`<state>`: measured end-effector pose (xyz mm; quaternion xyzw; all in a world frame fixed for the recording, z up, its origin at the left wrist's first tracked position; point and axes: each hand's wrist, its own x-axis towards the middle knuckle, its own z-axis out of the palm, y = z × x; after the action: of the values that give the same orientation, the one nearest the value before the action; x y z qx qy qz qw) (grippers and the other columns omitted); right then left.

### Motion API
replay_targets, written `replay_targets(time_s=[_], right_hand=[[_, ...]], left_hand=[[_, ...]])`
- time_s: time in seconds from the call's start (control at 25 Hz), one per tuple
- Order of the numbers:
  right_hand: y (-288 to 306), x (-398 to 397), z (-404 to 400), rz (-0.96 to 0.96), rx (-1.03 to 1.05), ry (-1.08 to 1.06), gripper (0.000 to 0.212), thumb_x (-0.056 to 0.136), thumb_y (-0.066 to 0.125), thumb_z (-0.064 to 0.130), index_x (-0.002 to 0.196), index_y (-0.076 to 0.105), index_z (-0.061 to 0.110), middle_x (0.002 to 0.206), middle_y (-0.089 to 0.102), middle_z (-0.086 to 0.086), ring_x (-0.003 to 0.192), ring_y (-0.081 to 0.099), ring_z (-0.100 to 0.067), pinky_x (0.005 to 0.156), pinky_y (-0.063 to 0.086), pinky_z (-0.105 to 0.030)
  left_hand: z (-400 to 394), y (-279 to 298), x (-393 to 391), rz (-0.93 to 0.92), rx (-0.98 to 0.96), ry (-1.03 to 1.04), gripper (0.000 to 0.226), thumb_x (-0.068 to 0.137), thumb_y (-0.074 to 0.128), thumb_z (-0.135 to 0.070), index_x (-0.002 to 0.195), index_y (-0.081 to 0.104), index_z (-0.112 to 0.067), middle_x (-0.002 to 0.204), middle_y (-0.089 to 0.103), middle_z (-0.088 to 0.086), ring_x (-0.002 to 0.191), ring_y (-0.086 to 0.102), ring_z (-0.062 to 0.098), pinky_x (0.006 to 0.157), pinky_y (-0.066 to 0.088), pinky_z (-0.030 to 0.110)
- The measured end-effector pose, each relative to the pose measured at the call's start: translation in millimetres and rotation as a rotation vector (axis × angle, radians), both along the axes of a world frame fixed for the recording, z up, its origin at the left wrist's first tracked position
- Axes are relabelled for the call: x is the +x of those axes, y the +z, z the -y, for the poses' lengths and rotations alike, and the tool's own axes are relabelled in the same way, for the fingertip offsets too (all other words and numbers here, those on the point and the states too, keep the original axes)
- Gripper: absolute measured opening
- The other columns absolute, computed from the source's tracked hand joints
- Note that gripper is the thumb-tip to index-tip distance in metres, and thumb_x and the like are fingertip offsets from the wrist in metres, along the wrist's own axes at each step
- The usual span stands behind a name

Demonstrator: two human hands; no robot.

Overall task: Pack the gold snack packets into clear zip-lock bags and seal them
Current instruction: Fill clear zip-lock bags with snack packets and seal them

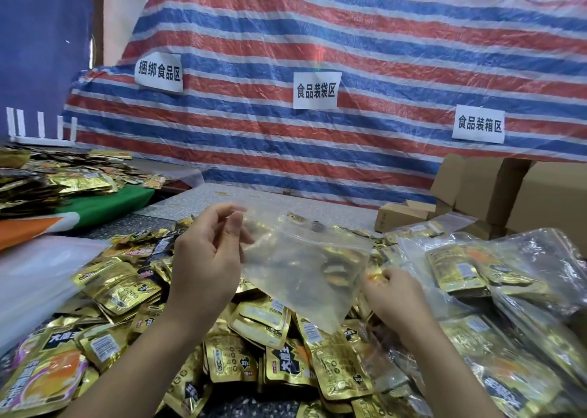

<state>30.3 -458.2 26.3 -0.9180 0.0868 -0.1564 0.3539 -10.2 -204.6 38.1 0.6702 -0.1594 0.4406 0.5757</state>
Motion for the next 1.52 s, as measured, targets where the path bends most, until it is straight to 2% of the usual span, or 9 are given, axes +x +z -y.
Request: replay_targets(time_s=[0.08, 0.16, 0.28, 0.4, 0.52, 0.76, 0.92, 1.28, 1.52], right_hand=[[6, 1, 3, 0.124, 0.281, -0.012, 0.041, 0.096, 0.058, 0.041, 0.121, 0.058, 0.007, 0.104, 0.068, -0.010, 0.077, 0.064, -0.019, 0.062, 0.052, -0.035], [15, -2, 6, 0.204, 0.659, 0.033, 0.046, 0.096, 0.059, 0.043, 0.124, 0.059, 0.007, 0.112, 0.066, -0.010, 0.094, 0.064, -0.024, 0.075, 0.053, -0.038], [33, -16, 7, 0.243, 1.166, 0.200, 0.030, 0.091, 0.068, 0.034, 0.108, 0.067, 0.009, 0.090, 0.073, -0.007, 0.075, 0.071, -0.018, 0.058, 0.056, -0.029], [41, -26, 4, 0.246, 1.400, 0.462, 0.050, 0.082, 0.068, 0.025, 0.125, 0.058, 0.003, 0.107, 0.073, -0.014, 0.088, 0.074, -0.023, 0.064, 0.060, -0.027], [41, -32, -3, 0.182, 1.403, 0.622, 0.049, 0.084, 0.063, 0.018, 0.128, 0.052, 0.001, 0.113, 0.070, -0.019, 0.097, 0.073, -0.029, 0.072, 0.061, -0.034], [41, -40, -13, 0.138, 1.176, 0.740, 0.025, 0.083, 0.066, 0.019, 0.102, 0.062, 0.004, 0.084, 0.072, -0.010, 0.077, 0.072, -0.021, 0.065, 0.061, -0.033], [35, -38, -20, 0.062, 1.028, 0.733, 0.042, 0.082, 0.066, 0.022, 0.116, 0.059, -0.002, 0.103, 0.073, -0.019, 0.092, 0.073, -0.030, 0.074, 0.061, -0.040], [30, -35, -18, -0.007, 0.992, 0.667, 0.039, 0.082, 0.066, 0.030, 0.115, 0.059, 0.011, 0.108, 0.074, -0.016, 0.088, 0.074, -0.028, 0.060, 0.059, -0.034], [30, -33, -16, -0.038, 1.040, 0.646, 0.044, 0.082, 0.063, 0.030, 0.120, 0.059, 0.009, 0.111, 0.073, -0.017, 0.095, 0.073, -0.029, 0.065, 0.062, -0.037]], left_hand=[[2, 0, -2, 0.006, 0.041, 0.000, 0.014, 0.095, 0.046, -0.041, 0.099, 0.059, -0.040, 0.078, 0.066, -0.005, 0.052, 0.056, 0.017, 0.046, 0.049, 0.032], [6, -3, -2, 0.011, 0.093, -0.023, 0.014, 0.095, 0.046, -0.037, 0.099, 0.060, -0.037, 0.078, 0.066, -0.007, 0.049, 0.054, 0.022, 0.042, 0.046, 0.037], [13, -9, -1, -0.016, 0.185, -0.086, 0.015, 0.096, 0.048, -0.033, 0.100, 0.061, -0.036, 0.078, 0.066, -0.008, 0.048, 0.052, 0.032, 0.041, 0.042, 0.046], [18, -14, 0, -0.036, 0.252, -0.115, 0.015, 0.095, 0.047, -0.037, 0.098, 0.059, -0.044, 0.079, 0.067, -0.008, 0.048, 0.052, 0.034, 0.041, 0.042, 0.049], [20, -17, 1, -0.032, 0.276, -0.109, 0.017, 0.095, 0.047, -0.035, 0.098, 0.059, -0.047, 0.079, 0.067, -0.010, 0.047, 0.053, 0.029, 0.043, 0.043, 0.047], [18, -18, 4, -0.074, 0.262, -0.037, 0.024, 0.099, 0.051, -0.025, 0.097, 0.058, -0.048, 0.078, 0.067, -0.012, 0.047, 0.054, 0.029, 0.043, 0.044, 0.046], [20, -16, 2, -0.071, 0.261, -0.079, 0.016, 0.096, 0.047, -0.033, 0.098, 0.059, -0.043, 0.079, 0.067, -0.011, 0.047, 0.057, 0.018, 0.047, 0.046, 0.041], [21, -16, 0, -0.098, 0.216, -0.201, 0.019, 0.093, 0.046, -0.037, 0.097, 0.064, -0.034, 0.078, 0.067, -0.007, 0.049, 0.058, 0.013, 0.050, 0.047, 0.022], [22, -14, 1, -0.140, 0.158, -0.310, 0.021, 0.093, 0.044, -0.035, 0.093, 0.065, -0.034, 0.071, 0.064, -0.002, 0.050, 0.056, 0.015, 0.052, 0.046, 0.026]])
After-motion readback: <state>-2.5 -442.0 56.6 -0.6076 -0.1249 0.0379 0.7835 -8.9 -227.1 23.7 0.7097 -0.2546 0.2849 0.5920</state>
